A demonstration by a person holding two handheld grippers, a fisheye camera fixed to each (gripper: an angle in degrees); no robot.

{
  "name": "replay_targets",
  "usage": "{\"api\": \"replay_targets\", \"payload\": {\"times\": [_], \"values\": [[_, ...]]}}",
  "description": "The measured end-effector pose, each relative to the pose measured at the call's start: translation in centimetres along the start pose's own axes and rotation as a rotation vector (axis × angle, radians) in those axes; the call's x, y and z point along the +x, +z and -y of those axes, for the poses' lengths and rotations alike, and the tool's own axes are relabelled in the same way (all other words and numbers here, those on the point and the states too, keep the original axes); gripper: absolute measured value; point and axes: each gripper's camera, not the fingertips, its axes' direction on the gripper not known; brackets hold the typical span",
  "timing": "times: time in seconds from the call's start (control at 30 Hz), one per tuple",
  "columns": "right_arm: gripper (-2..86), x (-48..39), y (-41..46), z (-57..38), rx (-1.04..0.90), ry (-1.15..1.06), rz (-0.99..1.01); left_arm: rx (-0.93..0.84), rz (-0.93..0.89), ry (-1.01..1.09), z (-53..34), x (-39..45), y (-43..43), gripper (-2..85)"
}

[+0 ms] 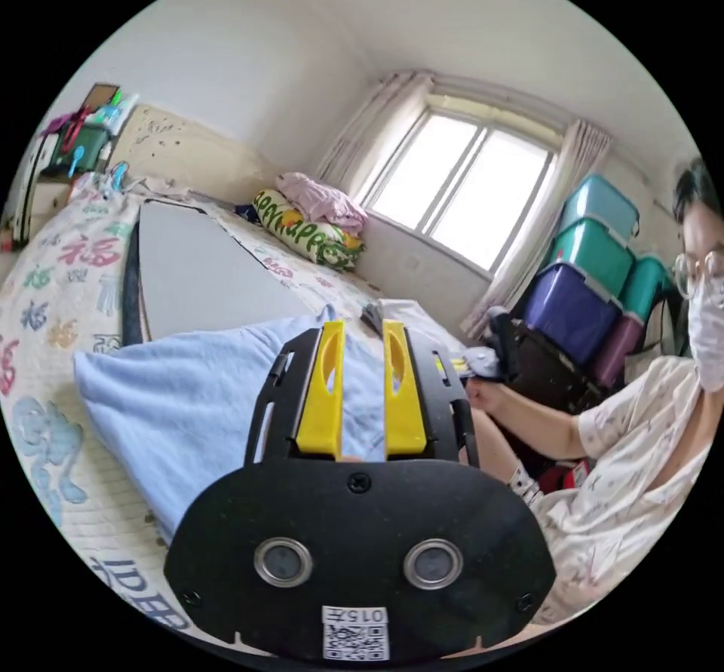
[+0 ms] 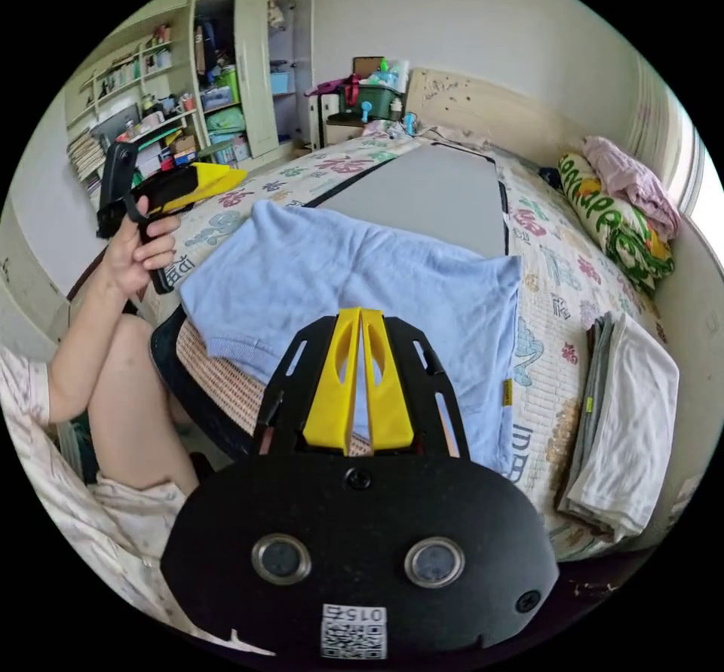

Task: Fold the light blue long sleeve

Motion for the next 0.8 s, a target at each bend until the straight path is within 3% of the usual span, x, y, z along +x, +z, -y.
{"api": "replay_targets", "payload": {"times": [0.07, 0.27, 0.33, 0.4, 0.53, 0.67, 0.8], "values": [[-1.0, 0.4, -3.7, -1.9, 0.033, -0.014, 0.010, -0.039, 0.082, 0.096, 0.8, 2.8, -0.5, 12.3], [-0.5, 3.4, -11.1, -5.6, 0.106, 0.174, 0.116, -0.236, 0.042, 0.231, 1.8, 6.3, 2.3, 12.9], [1.2, 4.2, -12.3, -6.5, 0.112, 0.191, 0.298, -0.320, 0.054, 0.277, 2.0, 7.3, 4.2, 12.5], [4.1, 4.1, -13.0, -6.8, 0.108, 0.182, 0.354, -0.400, 0.023, 0.324, 2.2, 8.3, 6.3, 12.1], [8.1, 2.2, -14.7, -7.0, 0.033, 0.145, 0.220, -0.564, -0.064, 0.393, 2.6, 10.1, 11.4, 11.6], [11.6, 1.4, -14.1, -8.0, -0.069, 0.133, 0.276, -0.653, -0.047, 0.375, 3.0, 10.1, 16.4, 12.3], [4.7, 0.7, -15.6, -9.8, 0.024, 0.271, 0.160, -0.717, 0.022, 0.388, 2.3, 10.0, 19.8, 11.8]]}}
